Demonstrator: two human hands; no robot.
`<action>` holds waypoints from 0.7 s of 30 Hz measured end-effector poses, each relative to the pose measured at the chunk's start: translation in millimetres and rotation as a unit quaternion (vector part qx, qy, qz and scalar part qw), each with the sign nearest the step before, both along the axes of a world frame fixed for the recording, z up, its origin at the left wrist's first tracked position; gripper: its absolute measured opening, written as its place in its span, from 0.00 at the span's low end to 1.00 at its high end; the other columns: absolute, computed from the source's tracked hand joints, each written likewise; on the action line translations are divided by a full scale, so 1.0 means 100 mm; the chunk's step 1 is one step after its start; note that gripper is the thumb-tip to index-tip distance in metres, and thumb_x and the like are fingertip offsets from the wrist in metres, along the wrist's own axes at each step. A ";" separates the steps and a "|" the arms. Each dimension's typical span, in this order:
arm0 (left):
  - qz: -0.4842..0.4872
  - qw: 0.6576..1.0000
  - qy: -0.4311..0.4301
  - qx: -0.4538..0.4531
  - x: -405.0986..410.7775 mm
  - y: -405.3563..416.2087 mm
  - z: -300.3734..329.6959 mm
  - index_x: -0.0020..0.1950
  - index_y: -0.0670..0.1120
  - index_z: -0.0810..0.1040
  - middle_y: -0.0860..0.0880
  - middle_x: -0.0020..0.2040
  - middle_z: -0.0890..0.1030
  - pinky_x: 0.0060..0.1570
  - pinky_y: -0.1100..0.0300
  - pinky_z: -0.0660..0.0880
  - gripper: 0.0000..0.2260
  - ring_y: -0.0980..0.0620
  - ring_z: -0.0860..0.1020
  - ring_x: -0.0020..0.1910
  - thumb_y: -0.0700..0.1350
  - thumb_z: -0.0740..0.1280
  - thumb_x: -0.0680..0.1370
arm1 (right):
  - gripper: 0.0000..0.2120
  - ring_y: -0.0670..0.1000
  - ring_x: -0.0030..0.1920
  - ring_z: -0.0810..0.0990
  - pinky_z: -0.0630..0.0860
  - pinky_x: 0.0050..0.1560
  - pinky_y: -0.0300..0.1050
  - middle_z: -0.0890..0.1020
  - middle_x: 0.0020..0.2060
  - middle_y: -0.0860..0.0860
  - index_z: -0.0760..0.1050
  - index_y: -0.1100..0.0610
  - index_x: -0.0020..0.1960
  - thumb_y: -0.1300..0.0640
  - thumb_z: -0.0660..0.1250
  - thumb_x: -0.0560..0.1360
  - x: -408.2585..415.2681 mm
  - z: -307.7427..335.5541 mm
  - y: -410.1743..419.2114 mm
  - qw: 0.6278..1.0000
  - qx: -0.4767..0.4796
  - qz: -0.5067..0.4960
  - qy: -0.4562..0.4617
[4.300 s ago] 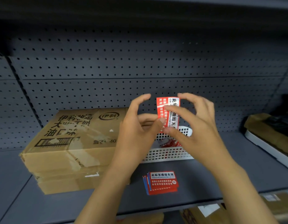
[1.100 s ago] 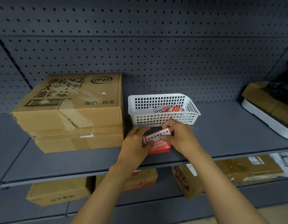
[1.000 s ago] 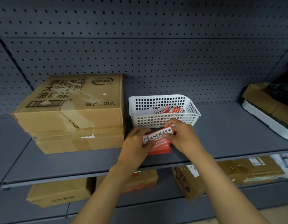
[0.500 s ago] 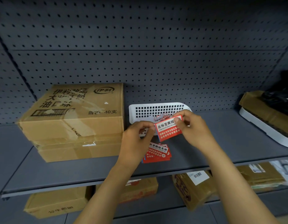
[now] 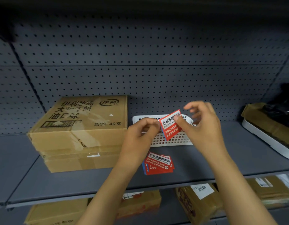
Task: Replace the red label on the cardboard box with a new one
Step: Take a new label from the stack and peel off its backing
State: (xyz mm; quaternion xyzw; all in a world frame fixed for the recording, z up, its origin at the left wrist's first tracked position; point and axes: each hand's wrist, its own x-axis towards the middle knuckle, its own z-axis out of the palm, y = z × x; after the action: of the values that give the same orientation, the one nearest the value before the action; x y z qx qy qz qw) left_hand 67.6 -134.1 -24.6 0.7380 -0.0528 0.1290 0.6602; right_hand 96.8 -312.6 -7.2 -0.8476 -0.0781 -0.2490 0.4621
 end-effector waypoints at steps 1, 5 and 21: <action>0.007 1.000 -0.021 0.003 -0.02 0.00 0.02 0.42 0.52 0.82 0.58 0.40 0.85 0.46 0.68 0.74 0.09 0.63 0.81 0.41 0.46 0.67 0.81 | 0.07 0.42 0.43 0.78 0.72 0.42 0.27 0.80 0.46 0.43 0.80 0.47 0.48 0.52 0.77 0.73 -0.06 0.03 0.05 1.000 -0.008 0.001 -0.026; 0.035 0.992 -0.108 0.054 -0.09 0.00 0.09 0.46 0.49 0.83 0.57 0.41 0.85 0.44 0.71 0.73 0.07 0.61 0.82 0.43 0.44 0.67 0.81 | 0.08 0.47 0.42 0.86 0.82 0.46 0.43 0.88 0.40 0.42 0.87 0.44 0.47 0.43 0.72 0.73 -0.23 0.10 0.21 0.995 0.021 0.101 -0.006; 0.107 0.956 -0.200 0.189 -0.15 0.03 0.22 0.44 0.47 0.84 0.57 0.42 0.83 0.45 0.67 0.76 0.03 0.57 0.82 0.44 0.41 0.71 0.76 | 0.06 0.44 0.42 0.89 0.86 0.47 0.52 0.90 0.40 0.41 0.88 0.47 0.47 0.57 0.74 0.76 -0.26 0.18 0.24 0.989 0.077 0.129 0.009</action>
State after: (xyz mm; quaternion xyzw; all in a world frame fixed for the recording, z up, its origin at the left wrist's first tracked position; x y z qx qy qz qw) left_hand 52.8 -130.9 -2.6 0.8096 -0.1277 0.3315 0.4672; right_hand 70.6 -288.1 10.8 -0.7942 -0.1635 -0.1847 0.5554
